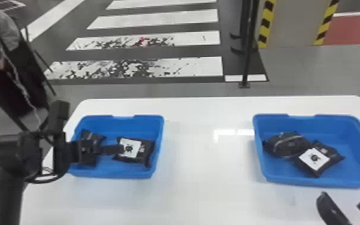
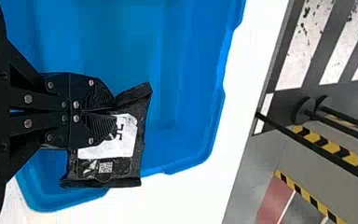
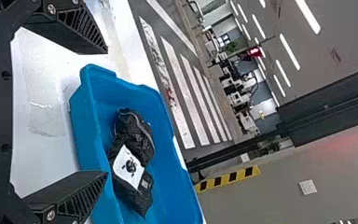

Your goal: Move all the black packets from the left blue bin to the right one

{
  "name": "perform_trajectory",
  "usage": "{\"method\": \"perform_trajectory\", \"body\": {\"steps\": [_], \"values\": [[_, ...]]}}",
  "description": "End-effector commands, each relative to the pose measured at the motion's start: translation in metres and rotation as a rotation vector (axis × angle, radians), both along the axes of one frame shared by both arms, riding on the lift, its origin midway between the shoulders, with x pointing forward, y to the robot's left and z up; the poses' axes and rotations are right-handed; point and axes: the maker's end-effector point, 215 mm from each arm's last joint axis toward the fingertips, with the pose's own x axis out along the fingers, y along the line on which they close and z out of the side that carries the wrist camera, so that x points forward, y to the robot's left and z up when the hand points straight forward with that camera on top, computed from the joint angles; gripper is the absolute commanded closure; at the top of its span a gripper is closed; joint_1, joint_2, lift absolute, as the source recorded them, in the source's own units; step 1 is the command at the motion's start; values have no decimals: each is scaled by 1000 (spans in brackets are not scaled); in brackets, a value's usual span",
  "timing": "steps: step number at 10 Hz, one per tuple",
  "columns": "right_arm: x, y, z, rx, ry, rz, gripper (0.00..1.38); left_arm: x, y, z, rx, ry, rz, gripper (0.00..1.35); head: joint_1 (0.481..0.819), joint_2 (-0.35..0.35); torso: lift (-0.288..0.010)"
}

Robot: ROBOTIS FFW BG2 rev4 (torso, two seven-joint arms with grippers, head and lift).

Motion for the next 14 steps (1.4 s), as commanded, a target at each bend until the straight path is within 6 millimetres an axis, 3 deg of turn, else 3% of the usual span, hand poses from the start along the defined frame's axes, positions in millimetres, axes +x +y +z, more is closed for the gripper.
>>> {"method": "perform_trajectory", "body": {"steps": [1,3,5,7,10,14], "values": [[3,4,5,9,-10,12,104,-13,-21,23,-19,-59,-51,1202,695,138,-139],[11,17,19,48,-40,58,102,-25,-52,60,-50,-158,-120,1202,695,120,-139],[18,50,31,141,-63,113,107,-28,-90,85,-100,-231,-195,1202,695,92,-139],[28,86,45,198,-88,202,107,-27,-125,97,-151,-274,-262,1202,695,84,-139],[36,119,54,236,-91,305,107,-33,-168,100,-199,-279,-342,1202,695,80,-139],[39,170,60,277,-82,464,107,-32,-212,114,-245,-306,-427,1202,695,76,-139]]}}
